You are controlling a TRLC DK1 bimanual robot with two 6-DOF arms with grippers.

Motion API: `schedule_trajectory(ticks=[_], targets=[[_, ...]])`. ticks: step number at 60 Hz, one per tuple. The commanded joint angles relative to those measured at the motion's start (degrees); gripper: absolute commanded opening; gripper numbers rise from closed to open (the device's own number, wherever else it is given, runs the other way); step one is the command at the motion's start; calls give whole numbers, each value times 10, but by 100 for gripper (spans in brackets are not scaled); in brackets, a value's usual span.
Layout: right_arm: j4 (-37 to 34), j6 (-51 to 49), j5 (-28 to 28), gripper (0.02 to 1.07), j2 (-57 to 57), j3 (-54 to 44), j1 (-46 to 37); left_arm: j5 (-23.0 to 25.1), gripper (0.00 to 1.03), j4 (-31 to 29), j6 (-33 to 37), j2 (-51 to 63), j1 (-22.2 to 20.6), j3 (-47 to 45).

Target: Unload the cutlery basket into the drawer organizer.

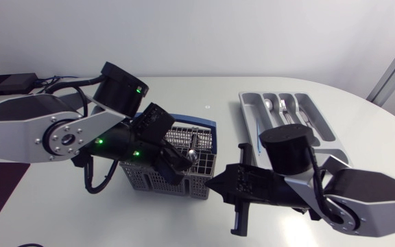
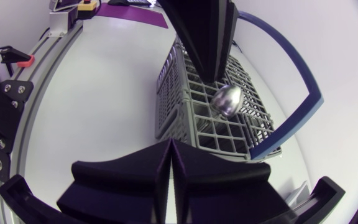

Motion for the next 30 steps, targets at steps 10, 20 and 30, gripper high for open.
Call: schedule_trajectory(ticks=[10, 20, 30], targets=[[42, -5, 36, 8, 39, 13, -8, 15, 36, 24, 0, 15, 1, 6], [64, -15, 50, 8, 45, 7, -13, 16, 40, 43, -9, 26, 4, 9], [67, -13, 50, 10, 45, 5, -13, 16, 46, 68, -20, 42, 12, 11]])
